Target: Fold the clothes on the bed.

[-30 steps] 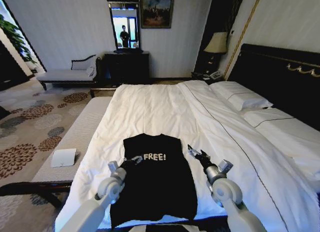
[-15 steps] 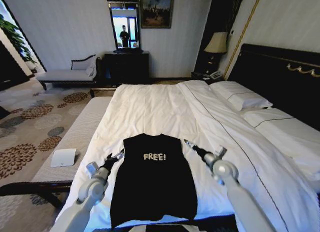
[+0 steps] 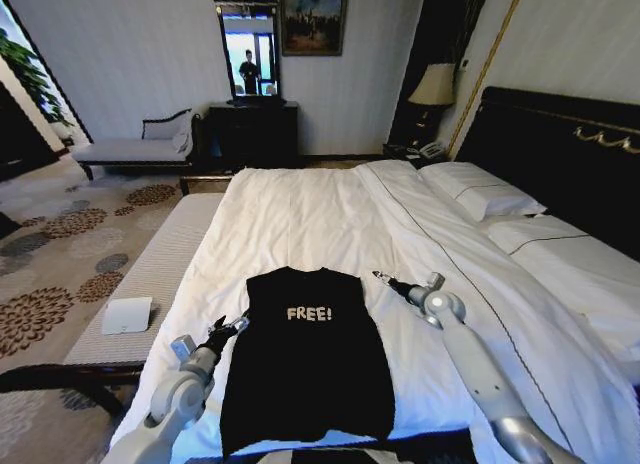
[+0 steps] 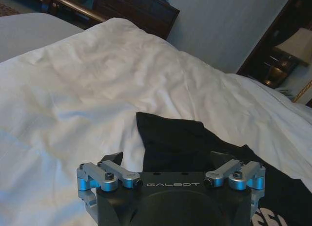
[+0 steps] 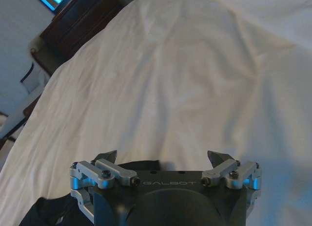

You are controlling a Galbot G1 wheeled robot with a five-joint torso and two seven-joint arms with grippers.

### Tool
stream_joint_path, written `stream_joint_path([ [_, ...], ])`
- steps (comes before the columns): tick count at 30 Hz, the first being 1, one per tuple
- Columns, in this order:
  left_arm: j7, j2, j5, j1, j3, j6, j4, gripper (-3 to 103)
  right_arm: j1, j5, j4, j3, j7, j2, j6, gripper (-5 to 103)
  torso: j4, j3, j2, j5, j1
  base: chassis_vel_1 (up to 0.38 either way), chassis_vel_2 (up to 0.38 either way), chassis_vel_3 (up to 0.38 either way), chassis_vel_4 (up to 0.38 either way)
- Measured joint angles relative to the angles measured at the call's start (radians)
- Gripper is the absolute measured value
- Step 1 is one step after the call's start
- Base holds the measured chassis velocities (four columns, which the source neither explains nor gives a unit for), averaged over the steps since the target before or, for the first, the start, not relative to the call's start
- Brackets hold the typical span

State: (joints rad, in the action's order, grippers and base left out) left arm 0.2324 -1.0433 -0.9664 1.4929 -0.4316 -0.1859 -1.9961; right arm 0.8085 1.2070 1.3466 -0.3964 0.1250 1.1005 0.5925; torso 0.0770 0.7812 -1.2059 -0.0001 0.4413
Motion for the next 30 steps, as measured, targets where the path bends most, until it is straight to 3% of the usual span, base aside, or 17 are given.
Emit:
stream_joint_path([
  [7,0.019,-0.005,-0.015,0.006,0.006,-0.002,-0.015,100,-0.08,-0.112,-0.141,0.07,-0.063,0.062,-0.046,100,0.0001,0.0,0.0,0.0,0.0,0.0,0.0,0.0,0.0],
  [16,0.025,0.001,-0.025,0.007,0.004,-0.003,-0.015,100,-0.149,-0.157,-0.253,0.098,-0.083,0.133,-0.066,100,-0.0001,0.0,0.0,0.0,0.0,0.0,0.0,0.0,0.0],
  [24,0.032,-0.008,-0.039,-0.007,0.011,-0.004,0.0,100,-0.163,-0.185,-0.321,0.101,-0.095,0.141,-0.075,103,-0.0002,0.0,0.0,0.0,0.0,0.0,0.0,0.0,0.0],
  [28,0.034,-0.011,-0.04,-0.016,0.016,-0.004,0.013,100,-0.162,-0.181,-0.325,0.099,-0.099,0.134,-0.075,97,0.0,0.0,0.0,-0.0001,0.0,0.0,0.0,0.0,0.0],
  [30,0.034,-0.015,-0.043,-0.024,0.021,-0.004,0.018,100,-0.154,-0.179,-0.312,0.101,-0.1,0.13,-0.075,82,0.0002,0.0,0.0,0.0,0.0,0.0,0.0,0.0,0.0],
])
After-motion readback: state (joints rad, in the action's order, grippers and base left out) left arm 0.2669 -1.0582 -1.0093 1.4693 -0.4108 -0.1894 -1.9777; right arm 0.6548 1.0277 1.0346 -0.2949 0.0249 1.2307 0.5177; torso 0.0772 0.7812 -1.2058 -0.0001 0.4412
